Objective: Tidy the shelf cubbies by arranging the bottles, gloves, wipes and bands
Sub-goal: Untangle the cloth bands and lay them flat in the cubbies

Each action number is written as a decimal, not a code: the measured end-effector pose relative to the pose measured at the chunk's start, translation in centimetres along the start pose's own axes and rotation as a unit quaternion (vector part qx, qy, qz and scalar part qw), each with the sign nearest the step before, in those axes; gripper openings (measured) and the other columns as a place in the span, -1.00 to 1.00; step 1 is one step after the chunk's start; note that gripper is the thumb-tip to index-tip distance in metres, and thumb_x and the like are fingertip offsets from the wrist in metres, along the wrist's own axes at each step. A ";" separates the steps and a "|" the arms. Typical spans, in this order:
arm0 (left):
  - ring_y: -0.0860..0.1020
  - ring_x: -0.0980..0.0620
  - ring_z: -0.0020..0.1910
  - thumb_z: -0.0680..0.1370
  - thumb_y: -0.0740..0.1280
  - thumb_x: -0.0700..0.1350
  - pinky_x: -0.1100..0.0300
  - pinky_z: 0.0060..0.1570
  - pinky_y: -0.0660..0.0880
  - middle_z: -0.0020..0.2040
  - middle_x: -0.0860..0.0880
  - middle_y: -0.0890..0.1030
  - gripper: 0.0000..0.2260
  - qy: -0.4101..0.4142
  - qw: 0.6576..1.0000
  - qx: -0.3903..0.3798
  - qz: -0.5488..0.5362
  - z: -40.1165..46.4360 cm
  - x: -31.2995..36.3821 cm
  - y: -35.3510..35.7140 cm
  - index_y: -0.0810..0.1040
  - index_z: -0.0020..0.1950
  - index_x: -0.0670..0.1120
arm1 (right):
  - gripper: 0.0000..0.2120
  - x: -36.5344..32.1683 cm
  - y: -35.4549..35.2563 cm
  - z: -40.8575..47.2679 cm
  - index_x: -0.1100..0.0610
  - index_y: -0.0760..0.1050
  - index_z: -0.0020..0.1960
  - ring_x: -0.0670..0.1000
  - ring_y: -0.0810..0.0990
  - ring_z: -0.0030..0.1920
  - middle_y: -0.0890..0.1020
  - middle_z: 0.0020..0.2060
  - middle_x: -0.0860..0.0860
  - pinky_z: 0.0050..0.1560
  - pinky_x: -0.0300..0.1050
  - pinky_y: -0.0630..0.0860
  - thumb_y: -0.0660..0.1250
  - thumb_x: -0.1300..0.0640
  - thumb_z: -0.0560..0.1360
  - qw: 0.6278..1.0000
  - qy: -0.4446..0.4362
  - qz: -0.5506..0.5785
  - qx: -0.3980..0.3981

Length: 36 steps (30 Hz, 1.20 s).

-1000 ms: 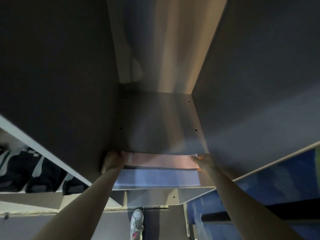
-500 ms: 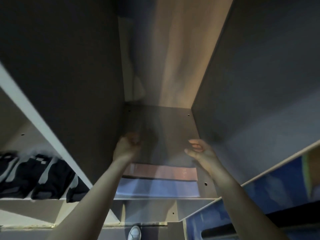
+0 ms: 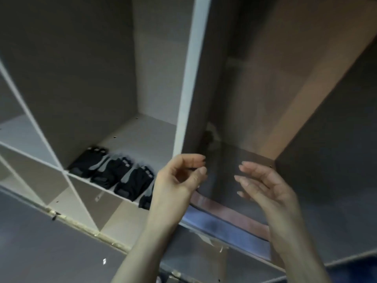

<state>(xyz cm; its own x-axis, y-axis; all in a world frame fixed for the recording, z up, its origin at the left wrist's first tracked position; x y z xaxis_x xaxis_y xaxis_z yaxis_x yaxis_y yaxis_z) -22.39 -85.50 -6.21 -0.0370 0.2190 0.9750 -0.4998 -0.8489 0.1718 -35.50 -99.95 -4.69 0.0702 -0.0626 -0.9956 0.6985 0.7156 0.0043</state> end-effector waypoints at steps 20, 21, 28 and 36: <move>0.62 -0.04 -0.04 0.46 0.45 -0.16 -0.02 0.00 0.57 -0.04 0.07 0.66 -0.83 -0.006 0.971 0.235 0.048 -2.0 5.7 -32.6 0.63 0.02 0.03 | -0.79 -0.6 31.9 -3.8 -0.01 0.59 0.07 -0.12 0.64 0.04 0.69 -0.04 -0.07 0.19 -0.05 0.53 0.39 0.18 0.46 0.964 0.014 -0.084 -0.253; 0.62 -0.07 -0.02 0.46 0.46 -0.15 -0.05 0.02 0.57 -0.02 0.07 0.65 -0.82 -0.009 0.969 0.241 0.053 -2.0 6.0 -34.8 0.63 0.02 0.03 | -0.78 -0.5 34.2 -4.1 -0.01 0.59 0.08 -0.12 0.64 0.04 0.69 -0.04 -0.07 0.20 -0.04 0.53 0.39 0.18 0.46 0.963 0.014 -0.079 -0.257; 0.61 -0.09 -0.06 0.47 0.43 -0.20 0.07 -0.04 0.55 0.01 0.05 0.63 -0.82 -0.016 0.968 0.236 0.090 -0.5 8.3 -47.5 0.61 0.02 0.02 | -0.78 0.1 49.3 -4.9 0.06 0.58 0.10 -0.04 0.66 0.05 0.68 -0.01 0.00 0.05 -0.20 0.60 0.38 0.22 0.46 0.960 0.022 -0.025 -0.279; 0.57 -0.02 -0.15 0.47 0.43 -0.19 0.09 -0.04 0.54 0.00 0.04 0.62 -0.84 -0.054 0.971 0.208 0.100 4.1 6.5 -56.3 0.61 -0.01 0.04 | -0.83 4.5 59.0 -3.5 0.00 0.60 0.05 -0.04 0.64 0.06 0.68 -0.01 -0.01 0.05 -0.13 0.59 0.39 0.18 0.48 0.960 0.079 -0.049 -0.263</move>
<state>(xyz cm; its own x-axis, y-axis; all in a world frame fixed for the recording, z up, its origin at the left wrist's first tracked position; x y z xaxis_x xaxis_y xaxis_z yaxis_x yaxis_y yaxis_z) 9.05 -38.20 -8.98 0.0056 -0.0027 1.0000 -0.0975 -0.9952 -0.0021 3.57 -55.60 -9.21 -0.1158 -0.0715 -0.9907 0.2364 0.9668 -0.0974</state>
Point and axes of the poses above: each hand's wrist, its own z-axis towards the middle knuckle, its own y-axis out of the palm, x = y × z, the point moved 7 cm from there along z, towards the middle knuckle
